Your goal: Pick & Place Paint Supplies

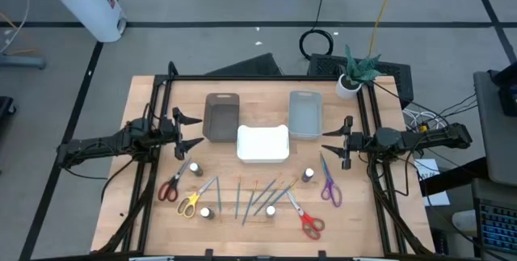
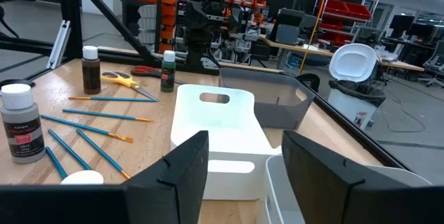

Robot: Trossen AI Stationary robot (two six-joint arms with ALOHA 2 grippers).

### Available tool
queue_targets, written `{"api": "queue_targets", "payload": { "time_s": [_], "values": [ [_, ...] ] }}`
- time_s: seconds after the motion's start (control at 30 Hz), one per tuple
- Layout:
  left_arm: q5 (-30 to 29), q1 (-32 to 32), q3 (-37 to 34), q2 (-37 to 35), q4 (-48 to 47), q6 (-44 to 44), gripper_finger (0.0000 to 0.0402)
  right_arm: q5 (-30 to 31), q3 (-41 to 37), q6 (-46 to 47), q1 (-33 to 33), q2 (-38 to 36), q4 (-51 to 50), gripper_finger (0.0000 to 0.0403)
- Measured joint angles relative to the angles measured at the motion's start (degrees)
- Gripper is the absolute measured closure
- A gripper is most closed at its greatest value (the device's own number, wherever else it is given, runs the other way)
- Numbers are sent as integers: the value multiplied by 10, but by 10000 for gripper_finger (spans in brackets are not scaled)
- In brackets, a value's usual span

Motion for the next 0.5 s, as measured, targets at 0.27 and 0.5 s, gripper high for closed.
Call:
{"api": "queue_targets", "payload": {
  "time_s": [0.27,0.5],
  "values": [
    [0,0,0,0,0,0,68,0,0,0,0,0,0,225],
    [0,0,0,0,0,0,68,0,0,0,0,0,0,229]
  ]
}}
